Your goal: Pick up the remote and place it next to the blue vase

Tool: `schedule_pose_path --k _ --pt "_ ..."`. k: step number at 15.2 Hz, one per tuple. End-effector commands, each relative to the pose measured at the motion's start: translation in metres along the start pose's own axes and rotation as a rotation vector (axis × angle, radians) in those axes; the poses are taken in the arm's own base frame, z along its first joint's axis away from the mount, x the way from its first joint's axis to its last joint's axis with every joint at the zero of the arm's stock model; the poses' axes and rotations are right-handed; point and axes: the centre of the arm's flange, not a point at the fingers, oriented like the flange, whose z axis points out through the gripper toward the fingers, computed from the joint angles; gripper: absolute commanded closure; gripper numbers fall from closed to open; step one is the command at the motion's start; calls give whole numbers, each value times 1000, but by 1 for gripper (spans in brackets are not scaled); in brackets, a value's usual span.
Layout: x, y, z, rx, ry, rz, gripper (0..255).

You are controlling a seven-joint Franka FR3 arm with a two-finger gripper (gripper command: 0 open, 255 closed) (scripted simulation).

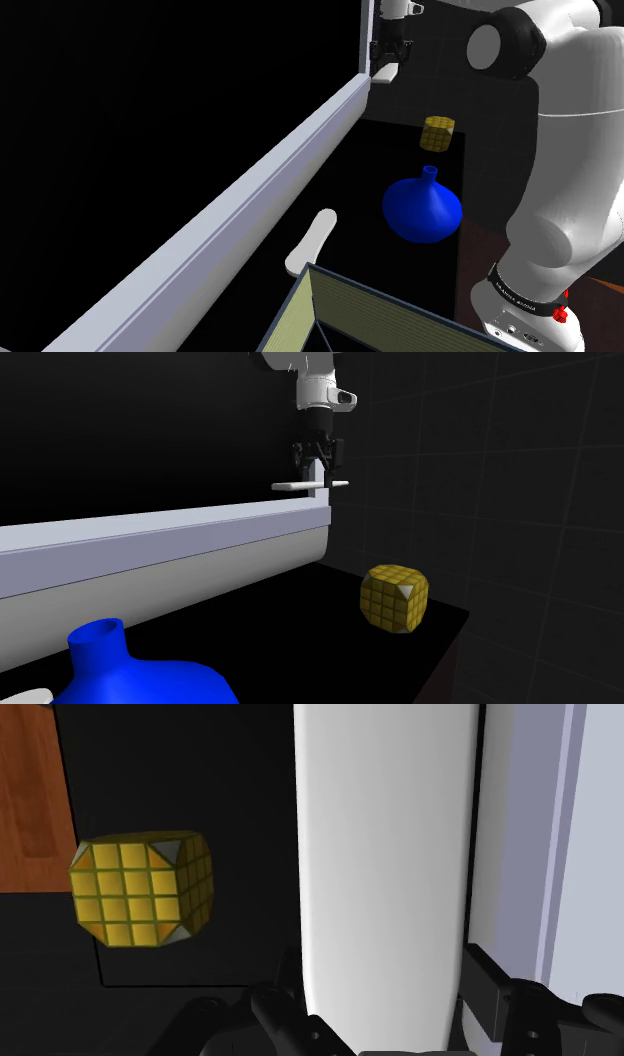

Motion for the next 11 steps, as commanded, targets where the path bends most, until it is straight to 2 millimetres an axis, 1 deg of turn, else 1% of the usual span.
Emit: schedule_pose_path --k 1,11 --pt "-18 19 2 1 0 0 255" --pt "-105 118 3 1 0 0 255"
